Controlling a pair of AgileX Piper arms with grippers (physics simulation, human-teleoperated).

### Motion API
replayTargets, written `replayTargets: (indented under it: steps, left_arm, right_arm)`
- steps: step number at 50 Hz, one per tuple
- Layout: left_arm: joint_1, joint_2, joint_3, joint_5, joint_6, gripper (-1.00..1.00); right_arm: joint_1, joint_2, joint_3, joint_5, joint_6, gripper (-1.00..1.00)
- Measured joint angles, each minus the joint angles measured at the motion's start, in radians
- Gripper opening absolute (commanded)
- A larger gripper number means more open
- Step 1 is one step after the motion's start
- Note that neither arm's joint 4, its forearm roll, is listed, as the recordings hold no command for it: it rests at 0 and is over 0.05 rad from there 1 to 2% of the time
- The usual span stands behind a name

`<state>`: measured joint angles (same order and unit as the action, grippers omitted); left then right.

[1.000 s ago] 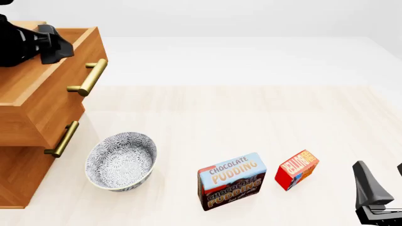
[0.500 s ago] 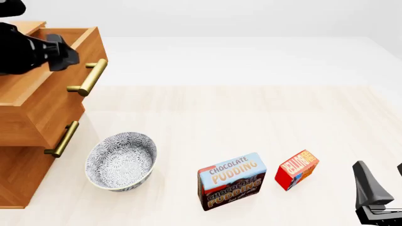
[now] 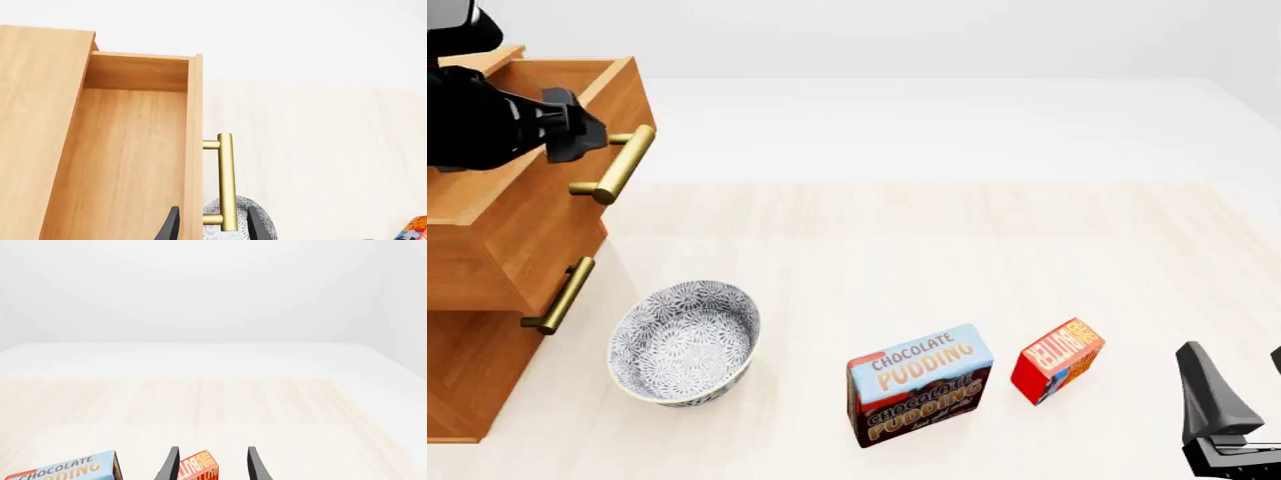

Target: Put the butter at the back in the top drawer of the cabinet and close it.

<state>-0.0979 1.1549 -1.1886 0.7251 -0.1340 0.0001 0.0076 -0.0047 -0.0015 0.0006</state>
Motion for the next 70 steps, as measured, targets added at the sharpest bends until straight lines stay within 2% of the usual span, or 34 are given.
replayTargets:
  steps: [70]
  left_arm:
    - [0.007, 0.048, 0.069, -0.094, -0.036, 1.00]
  right_arm:
    - [0.000, 0.000, 0.000, 0.000, 0.000, 1.00]
